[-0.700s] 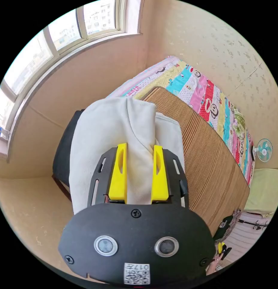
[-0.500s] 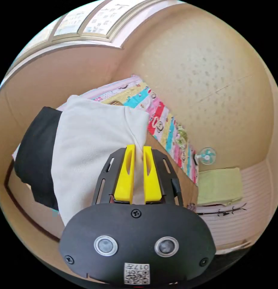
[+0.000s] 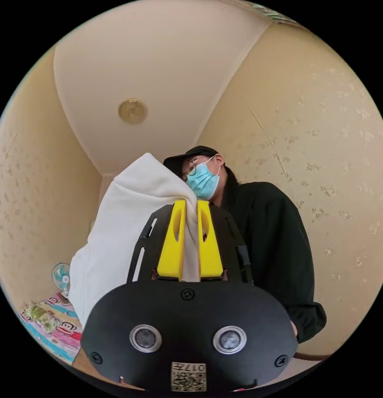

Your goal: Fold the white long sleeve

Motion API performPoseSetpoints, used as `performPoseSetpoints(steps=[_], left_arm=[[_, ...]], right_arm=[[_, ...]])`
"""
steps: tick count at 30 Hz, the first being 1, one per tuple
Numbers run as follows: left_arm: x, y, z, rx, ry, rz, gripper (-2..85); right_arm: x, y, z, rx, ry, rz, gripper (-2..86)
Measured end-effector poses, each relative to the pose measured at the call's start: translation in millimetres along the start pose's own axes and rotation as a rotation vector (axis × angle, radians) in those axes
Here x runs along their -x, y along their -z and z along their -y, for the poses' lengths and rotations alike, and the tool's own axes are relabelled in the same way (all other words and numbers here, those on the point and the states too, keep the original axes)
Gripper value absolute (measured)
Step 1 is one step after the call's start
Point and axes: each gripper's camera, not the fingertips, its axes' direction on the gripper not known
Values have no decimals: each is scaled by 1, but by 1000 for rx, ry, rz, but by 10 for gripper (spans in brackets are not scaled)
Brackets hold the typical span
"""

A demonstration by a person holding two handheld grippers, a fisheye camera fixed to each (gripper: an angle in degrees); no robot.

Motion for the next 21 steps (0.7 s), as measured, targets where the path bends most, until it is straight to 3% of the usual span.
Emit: performPoseSetpoints(steps=[3, 6, 9, 11, 12, 15, 17, 21], left_arm=[[21, -37, -54, -84, 96, -150, 51], [29, -65, -113, -235, 170, -301, 50], [25, -81, -159, -374, 215, -392, 50], [19, -88, -174, -377, 233, -407, 50], [13, -93, -180, -360, 234, -417, 49], [3, -117, -186, -224, 267, -463, 49], [-1, -135, -193, -127, 287, -462, 49], [-1, -185, -235, -43, 335, -535, 50]], right_arm=[[32, -36, 6, 139, 82, -206, 165], [30, -44, -25, 135, 56, -188, 170], [18, -20, -76, 110, 49, 56, 131], [15, 4, -115, 148, 68, 296, 69], [17, 13, -124, 143, 63, 303, 65], [38, 54, -158, 128, 22, 76, 61], [57, 65, -166, 223, 6, -105, 68], [51, 44, -151, 164, 23, -230, 107]])
